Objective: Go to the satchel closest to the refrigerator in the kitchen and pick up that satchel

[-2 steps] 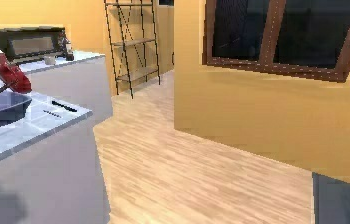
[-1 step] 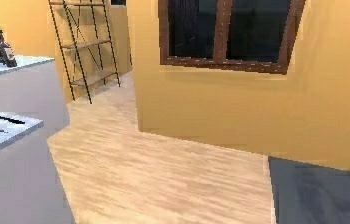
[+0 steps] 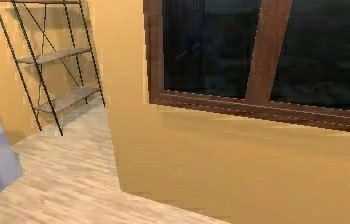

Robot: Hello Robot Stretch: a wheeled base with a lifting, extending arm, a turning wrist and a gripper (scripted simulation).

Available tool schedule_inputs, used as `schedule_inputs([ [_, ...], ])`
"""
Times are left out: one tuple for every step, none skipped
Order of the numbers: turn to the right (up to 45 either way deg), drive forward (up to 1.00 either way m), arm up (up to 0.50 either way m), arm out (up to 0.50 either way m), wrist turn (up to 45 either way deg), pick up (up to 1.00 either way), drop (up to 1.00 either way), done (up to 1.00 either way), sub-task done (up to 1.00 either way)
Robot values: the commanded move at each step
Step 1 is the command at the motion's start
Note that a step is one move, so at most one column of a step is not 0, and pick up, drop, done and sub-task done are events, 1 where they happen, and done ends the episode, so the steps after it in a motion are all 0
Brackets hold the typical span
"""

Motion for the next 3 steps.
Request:
schedule_inputs([
  [24.0, 0.00, 0.00, 0.00, 0.0, 0.00, 0.00, 0.00, 0.00],
  [0.0, 0.10, 0.00, 0.00, 0.0, 0.00, 0.00, 0.00, 0.00],
  [-45.0, 0.00, 0.00, 0.00, 0.0, 0.00, 0.00, 0.00, 0.00],
])
